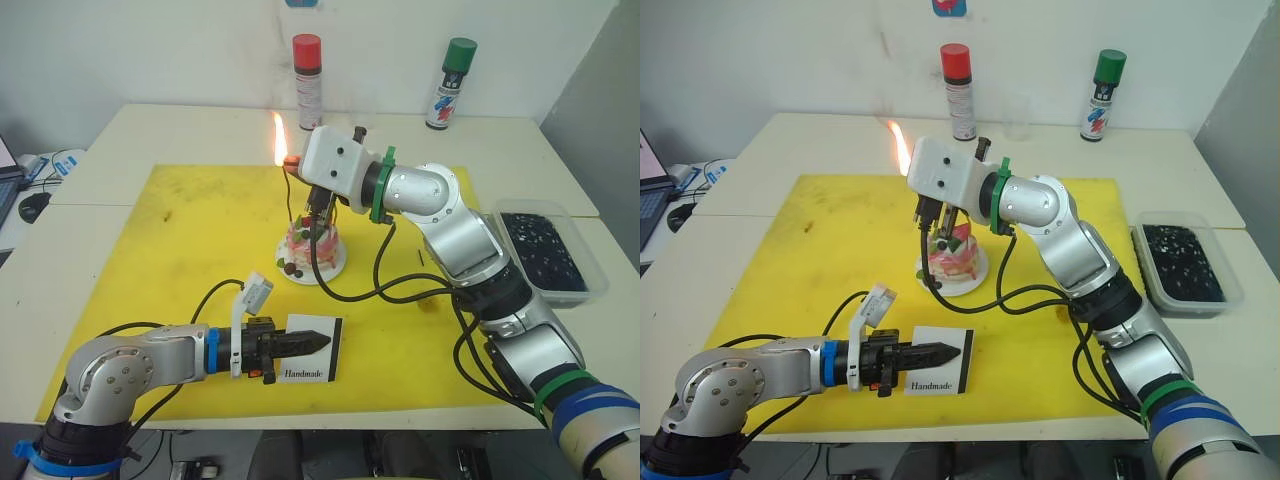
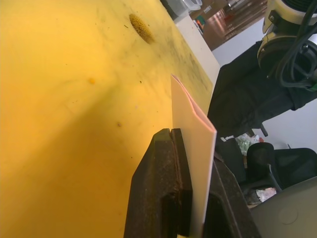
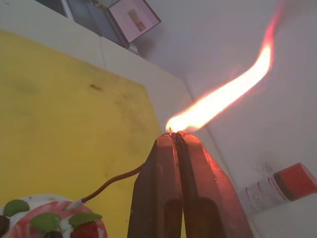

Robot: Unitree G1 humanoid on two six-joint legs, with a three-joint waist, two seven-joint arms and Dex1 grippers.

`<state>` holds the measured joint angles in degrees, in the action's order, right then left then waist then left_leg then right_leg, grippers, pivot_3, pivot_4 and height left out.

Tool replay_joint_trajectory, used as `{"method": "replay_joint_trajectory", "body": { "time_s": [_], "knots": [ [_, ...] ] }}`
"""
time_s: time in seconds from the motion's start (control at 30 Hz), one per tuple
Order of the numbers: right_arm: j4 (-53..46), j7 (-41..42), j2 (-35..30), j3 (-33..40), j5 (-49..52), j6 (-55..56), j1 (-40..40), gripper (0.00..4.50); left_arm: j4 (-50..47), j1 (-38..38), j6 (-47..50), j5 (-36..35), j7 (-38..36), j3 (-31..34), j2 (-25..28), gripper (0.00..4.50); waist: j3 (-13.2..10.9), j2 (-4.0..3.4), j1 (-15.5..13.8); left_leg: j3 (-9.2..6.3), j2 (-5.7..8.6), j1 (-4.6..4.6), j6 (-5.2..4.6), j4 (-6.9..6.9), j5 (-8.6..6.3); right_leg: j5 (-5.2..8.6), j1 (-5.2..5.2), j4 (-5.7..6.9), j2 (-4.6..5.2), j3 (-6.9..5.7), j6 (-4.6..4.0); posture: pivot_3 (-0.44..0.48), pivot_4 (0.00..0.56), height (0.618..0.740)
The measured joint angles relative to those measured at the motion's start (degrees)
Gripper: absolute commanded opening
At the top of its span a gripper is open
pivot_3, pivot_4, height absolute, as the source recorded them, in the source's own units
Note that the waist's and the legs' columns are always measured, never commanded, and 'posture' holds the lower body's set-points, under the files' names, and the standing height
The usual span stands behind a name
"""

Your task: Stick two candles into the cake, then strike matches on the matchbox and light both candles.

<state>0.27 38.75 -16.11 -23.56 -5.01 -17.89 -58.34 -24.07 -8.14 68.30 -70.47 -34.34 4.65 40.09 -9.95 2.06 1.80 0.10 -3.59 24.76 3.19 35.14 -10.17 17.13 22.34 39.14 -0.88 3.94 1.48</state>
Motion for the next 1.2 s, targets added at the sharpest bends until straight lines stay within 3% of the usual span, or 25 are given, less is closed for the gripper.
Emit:
{"method": "replay_joint_trajectory", "body": {
  "time_s": [0.47, 1.2],
  "knots": [
    [1.3, 5.8, -3.8, 2.0, -0.5, 1.0, -2.6, 0.03, 0.0, 0.0, 0.0, 0.5, 0.0, 0.0, -0.6, 0.0, 0.0, -0.01, 0.0, 0.01, 0.01, 0.0, 0.0, 0.0, 0.0, 0.0, 0.0, -0.02, 0.0, 0.01, 0.0, 0.0, 0.15, 0.74],
    [8.5, 8.7, -2.4, -0.2, -4.4, 8.5, -4.2, 0.03, 0.0, -0.1, -0.2, 1.1, 0.0, 0.0, -1.5, 0.0, 0.0, -0.01, 0.0, 0.0, 0.01, 0.0, 0.0, -0.02, 0.0, 0.0, 0.0, -0.02, 0.01, -0.01, 0.0, 0.0, 0.15, 0.74]
  ]
}}
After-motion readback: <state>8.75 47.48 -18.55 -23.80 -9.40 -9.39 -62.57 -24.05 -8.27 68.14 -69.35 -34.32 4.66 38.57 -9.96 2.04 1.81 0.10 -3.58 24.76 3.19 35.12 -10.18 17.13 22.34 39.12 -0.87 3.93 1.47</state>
